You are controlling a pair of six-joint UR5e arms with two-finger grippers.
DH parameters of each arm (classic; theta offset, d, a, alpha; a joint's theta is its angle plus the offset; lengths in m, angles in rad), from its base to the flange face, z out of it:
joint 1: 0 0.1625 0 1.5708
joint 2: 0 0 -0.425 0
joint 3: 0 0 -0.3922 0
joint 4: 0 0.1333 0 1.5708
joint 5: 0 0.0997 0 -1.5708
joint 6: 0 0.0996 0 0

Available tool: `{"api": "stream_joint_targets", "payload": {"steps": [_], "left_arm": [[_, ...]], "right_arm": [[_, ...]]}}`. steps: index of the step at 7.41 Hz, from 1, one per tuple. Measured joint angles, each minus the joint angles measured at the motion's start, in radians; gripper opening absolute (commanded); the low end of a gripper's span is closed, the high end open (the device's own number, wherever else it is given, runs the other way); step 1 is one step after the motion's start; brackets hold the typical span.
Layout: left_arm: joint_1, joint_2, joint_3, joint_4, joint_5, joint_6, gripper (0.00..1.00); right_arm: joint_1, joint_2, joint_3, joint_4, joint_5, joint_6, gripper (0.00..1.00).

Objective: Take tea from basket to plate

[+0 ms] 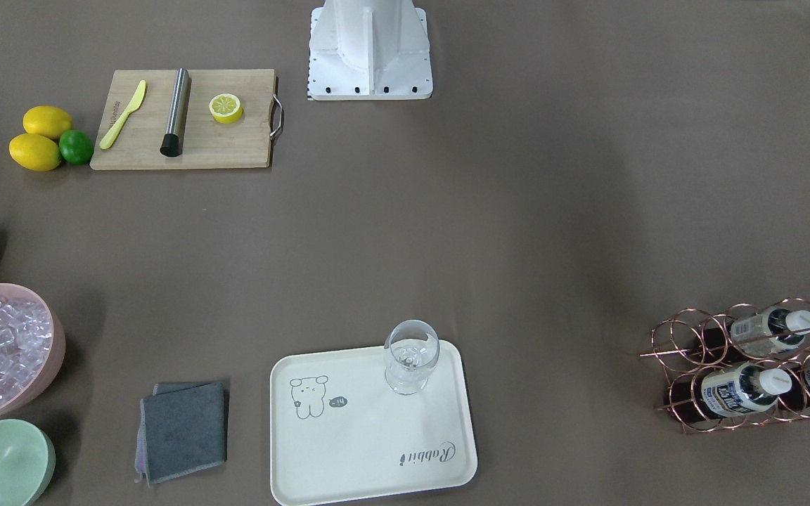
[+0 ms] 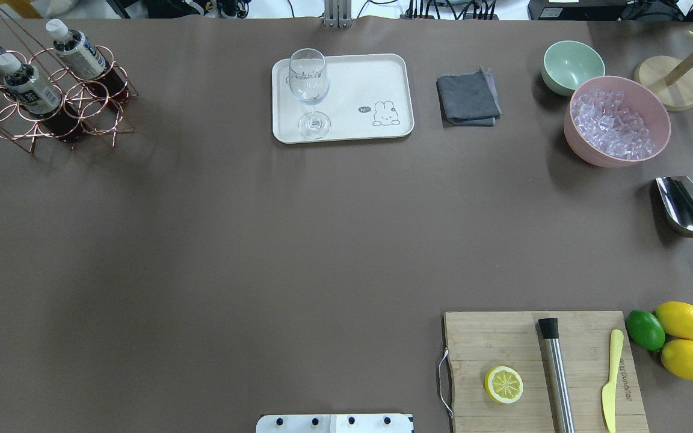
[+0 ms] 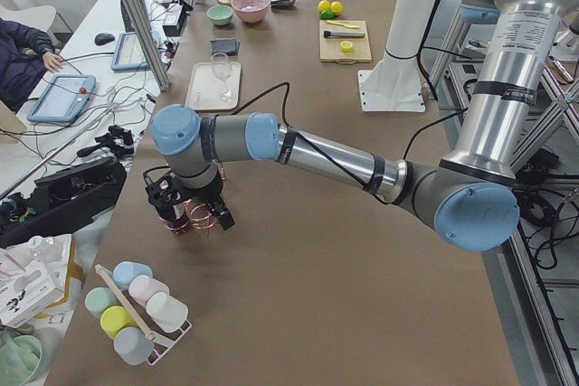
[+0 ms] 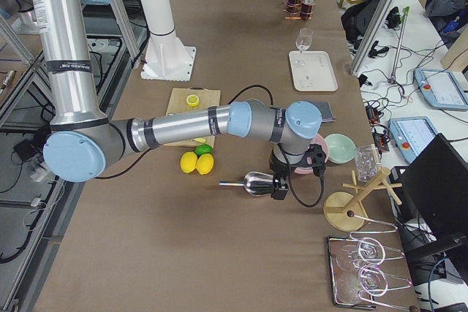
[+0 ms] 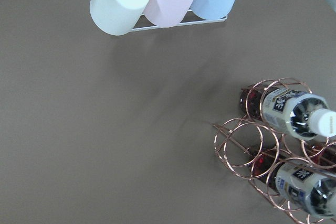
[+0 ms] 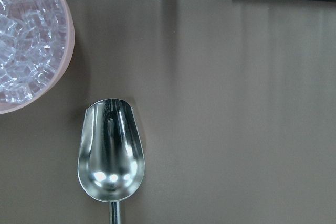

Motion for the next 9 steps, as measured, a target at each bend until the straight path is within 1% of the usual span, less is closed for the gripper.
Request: {"api": "stream_joint_targets", "payload": {"steps": [1,3,5,7,9], "left_arm": [[0.002,-0.052,0.034,0.001,0.002,-0.034,0.97],[0.014,-0.21,0.173,0.011,0.015,-0.109,0.97],[0.056,-0.321,0.271,0.009,0.043,-0.254,0.97],[0.092,-0.366,0.319,-0.019,0.05,-0.43,0.97],[0.122,-0.374,0.333,-0.079,0.048,-0.618,0.97]], "right_arm": [[0.0,0.0,0.0,0.0,0.0,0.0,0.99],[0.001,-0.005,0.0,-0.001,-0.001,0.0,0.99],[0.001,-0.008,0.0,-0.001,-0.002,0.0,0.99],[0.001,-0.009,0.001,0.0,-0.002,-0.001,0.99],[0.001,-0.009,0.0,-0.001,-0.002,-0.001,0.99]]}}
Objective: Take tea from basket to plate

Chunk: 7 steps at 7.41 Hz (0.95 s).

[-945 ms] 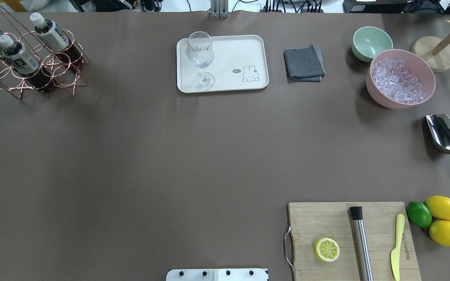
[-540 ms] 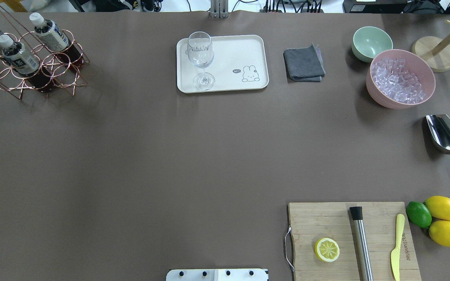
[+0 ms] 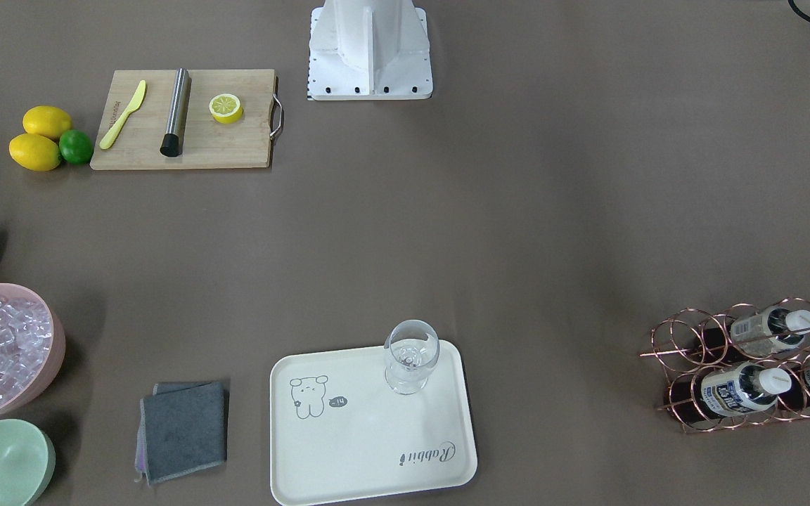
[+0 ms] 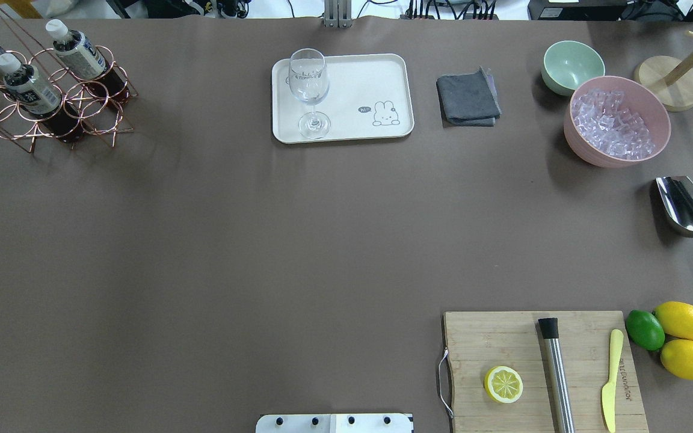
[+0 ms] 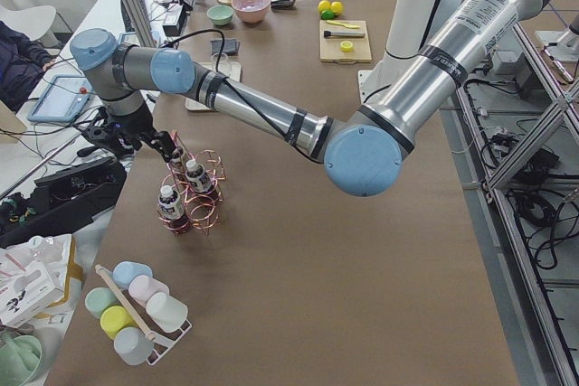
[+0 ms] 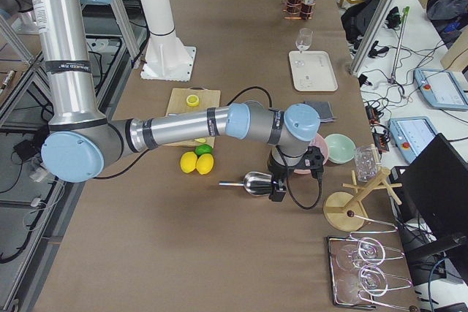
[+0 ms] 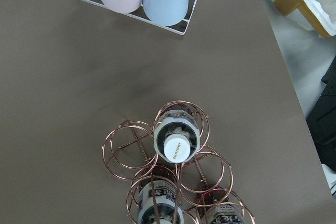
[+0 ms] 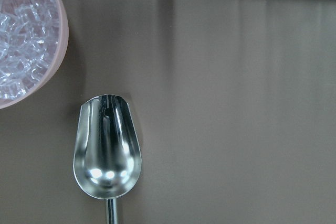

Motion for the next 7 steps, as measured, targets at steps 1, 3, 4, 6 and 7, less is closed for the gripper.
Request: {"api": "stream_joint_targets", "payload": {"steps": [1,3,4,6,7], "left_arm": [[0.017,0.0,0.002,-0.029,-0.001,-0.078,0.97],[0.043,0.005,0.004,-0.079,-0.003,-0.203,0.97],[0.058,0.009,0.01,-0.108,-0.006,-0.258,0.97],[0.07,0.015,0.027,-0.152,-0.011,-0.343,0.97],[0.072,0.015,0.034,-0.158,-0.021,-0.369,0.97]], "right_arm": [[0.0,0.0,0.0,0.0,0.0,0.0,0.99],[0.0,0.0,0.001,0.0,0.0,0.0,0.99],[0.0,-0.003,0.0,-0.001,-0.001,0.0,0.99],[0.0,-0.005,-0.001,-0.001,-0.001,0.0,0.99],[0.0,-0.005,-0.001,-0.001,-0.001,0.0,0.99]]}}
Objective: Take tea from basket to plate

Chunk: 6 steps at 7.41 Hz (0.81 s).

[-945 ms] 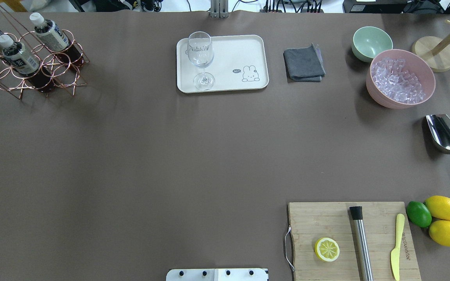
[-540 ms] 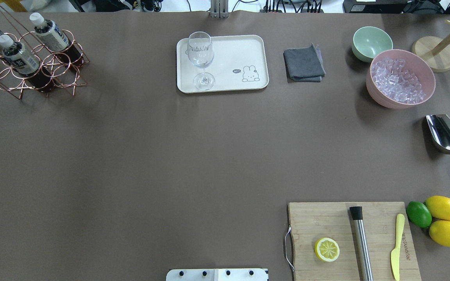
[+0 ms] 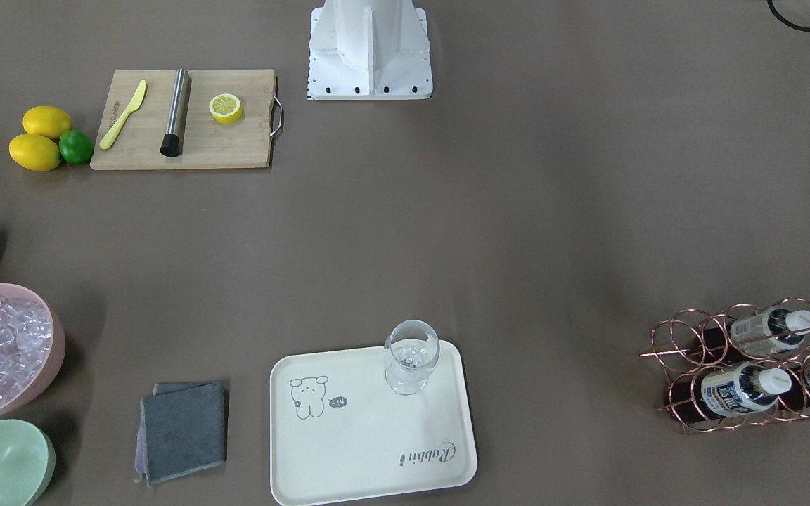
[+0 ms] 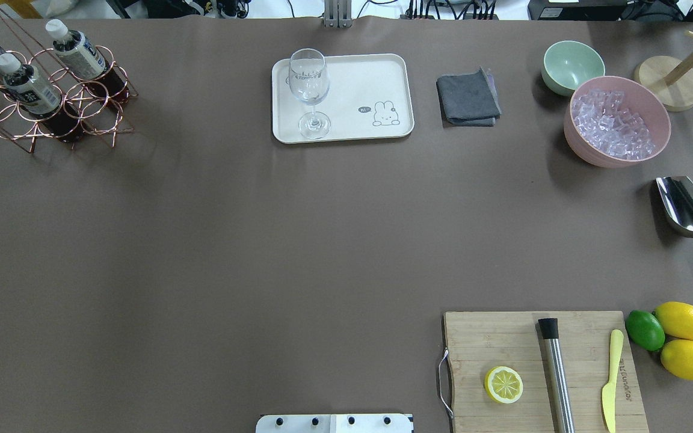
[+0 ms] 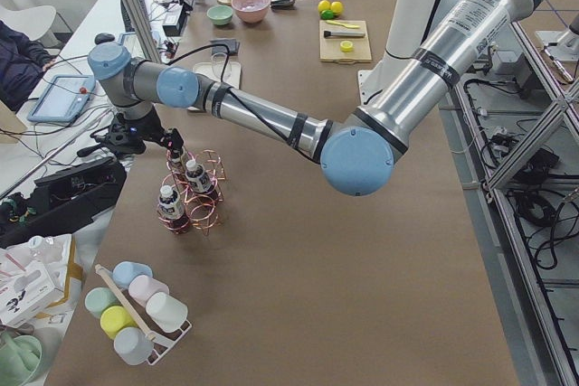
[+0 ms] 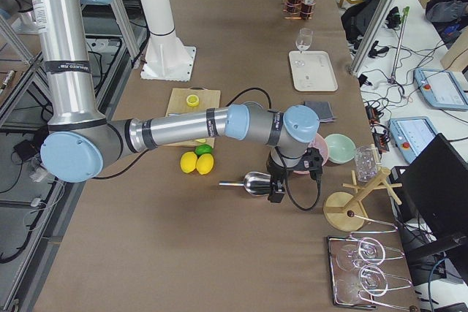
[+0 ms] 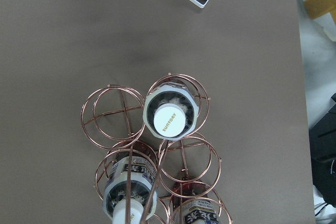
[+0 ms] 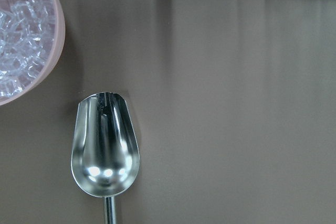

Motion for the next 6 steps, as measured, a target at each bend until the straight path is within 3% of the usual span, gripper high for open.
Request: {"api": "stream_joint_targets", "payload": {"steps": [3,4,5,6], "left_arm": [[0.003,-0.001,0.006,-0.004,-0.037,-0.09,0.96],[0.007,-0.003,0.006,-0.005,-0.047,-0.108,0.87],[0.017,-0.003,0.003,-0.006,-0.052,-0.124,0.57],[0.024,-0.003,0.001,-0.015,-0.054,-0.137,0.44]], "right_arm": [[0.0,0.001,0.0,-0.005,0.0,0.0,0.99],[0.0,0.001,0.0,-0.005,0.0,0.0,0.99],[0.0,0.002,0.0,-0.005,0.0,0.0,0.99],[0.0,0.002,0.001,-0.006,0.0,0.0,0.99]]}}
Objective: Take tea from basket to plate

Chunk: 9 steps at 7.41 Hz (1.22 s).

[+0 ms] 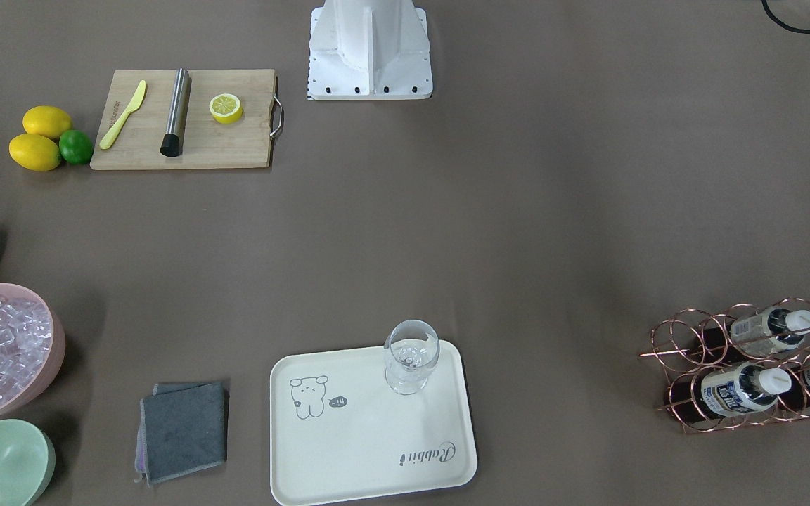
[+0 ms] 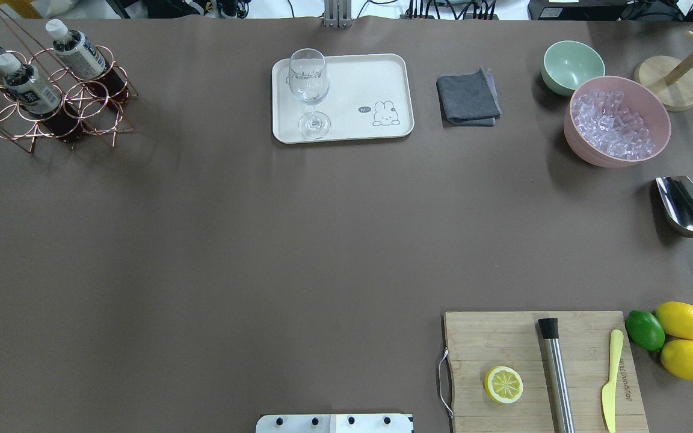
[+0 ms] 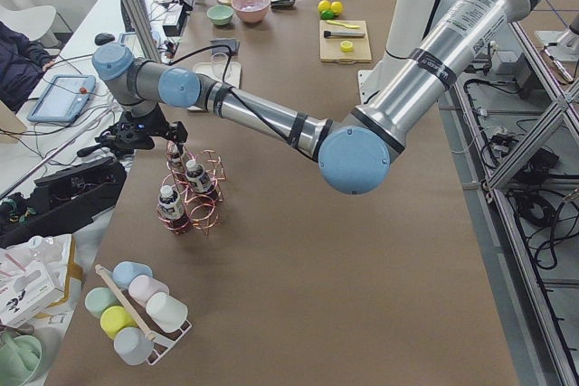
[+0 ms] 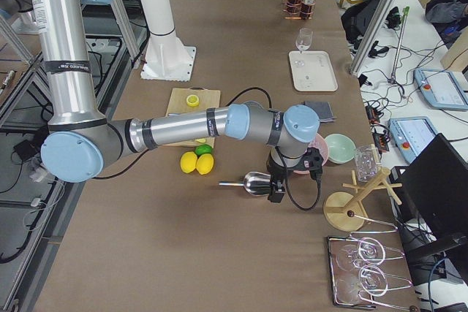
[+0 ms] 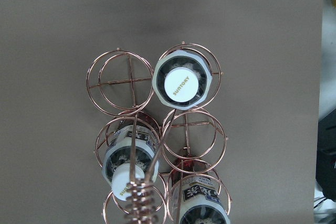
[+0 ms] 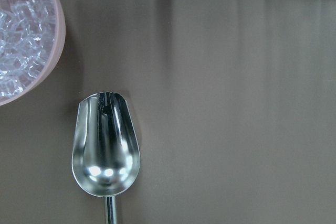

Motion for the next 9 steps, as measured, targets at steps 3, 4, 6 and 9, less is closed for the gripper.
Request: {"api": "stream_joint_targets", "payload": {"steps": [3,4,6,9], "left_arm": [[0.003,0.006,-0.009,-0.012,-0.023,-0.008,0.41],[0.0,0.015,-0.022,-0.012,-0.034,-0.007,0.35],[-0.005,0.037,-0.055,-0.009,-0.056,-0.006,0.0],[-0.02,0.045,-0.128,0.059,-0.075,-0.001,0.0]], "right_arm": [[0.0,0.0,-0.001,-0.001,0.0,0.0,0.99],[0.0,0.0,-0.001,-0.001,0.0,0.0,0.99],[0.0,0.003,0.0,-0.003,0.0,0.0,0.99],[0.0,0.007,0.002,-0.004,-0.018,0.0,0.99]]}}
